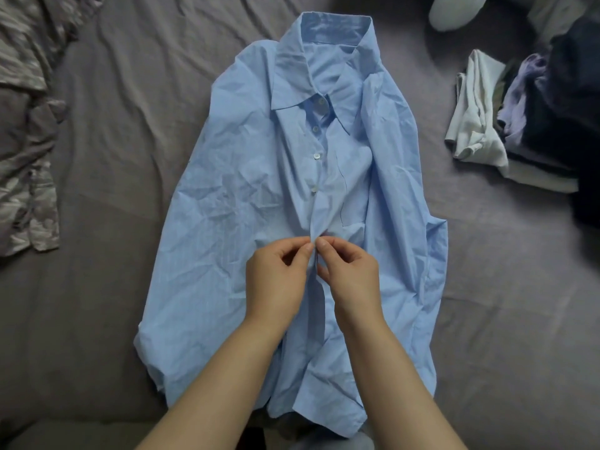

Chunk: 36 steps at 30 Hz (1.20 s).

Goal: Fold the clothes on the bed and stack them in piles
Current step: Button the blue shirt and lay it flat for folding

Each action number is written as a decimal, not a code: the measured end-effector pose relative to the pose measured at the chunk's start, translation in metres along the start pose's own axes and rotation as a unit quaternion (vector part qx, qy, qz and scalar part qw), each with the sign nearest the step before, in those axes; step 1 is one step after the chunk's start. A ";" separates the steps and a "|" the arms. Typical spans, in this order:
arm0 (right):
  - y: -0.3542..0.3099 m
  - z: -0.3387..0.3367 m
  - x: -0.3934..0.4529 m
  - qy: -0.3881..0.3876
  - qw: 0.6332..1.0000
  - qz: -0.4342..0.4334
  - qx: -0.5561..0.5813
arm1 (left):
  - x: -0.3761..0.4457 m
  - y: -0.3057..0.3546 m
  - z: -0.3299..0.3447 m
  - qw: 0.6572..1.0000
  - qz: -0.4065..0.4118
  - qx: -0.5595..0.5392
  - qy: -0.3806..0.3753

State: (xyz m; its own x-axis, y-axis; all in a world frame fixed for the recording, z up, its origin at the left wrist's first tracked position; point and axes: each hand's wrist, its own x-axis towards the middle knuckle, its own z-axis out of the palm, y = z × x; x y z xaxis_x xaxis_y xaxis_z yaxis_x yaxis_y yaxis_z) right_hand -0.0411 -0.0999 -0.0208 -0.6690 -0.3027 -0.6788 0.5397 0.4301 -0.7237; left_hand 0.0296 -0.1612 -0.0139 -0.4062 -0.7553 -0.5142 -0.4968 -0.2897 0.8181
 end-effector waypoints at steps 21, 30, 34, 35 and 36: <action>0.002 -0.009 -0.009 -0.071 0.984 0.093 0.131 | -0.004 -0.004 0.007 0.981 0.108 0.160 0.024; 0.005 0.004 -0.006 0.002 0.986 0.107 0.129 | -0.012 -0.012 0.012 0.992 0.072 0.092 0.055; 0.009 0.008 -0.006 0.013 0.996 0.059 0.061 | -0.012 -0.010 0.012 0.997 -0.009 0.020 0.075; 0.011 0.008 -0.006 0.011 0.998 0.044 0.039 | -0.012 -0.010 0.012 0.997 -0.004 0.044 0.068; 0.013 0.007 -0.005 0.013 1.000 0.026 0.009 | -0.011 -0.011 0.012 0.995 0.001 0.076 0.062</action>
State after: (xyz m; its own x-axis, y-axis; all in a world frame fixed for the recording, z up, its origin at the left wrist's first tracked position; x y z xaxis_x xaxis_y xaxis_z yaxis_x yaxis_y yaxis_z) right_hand -0.0266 -0.0987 -0.0276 -0.6529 -0.2569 -0.7126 0.5832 0.4298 -0.6893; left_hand 0.0302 -0.1423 -0.0204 -0.3141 -0.8259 -0.4682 -0.6099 -0.2024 0.7662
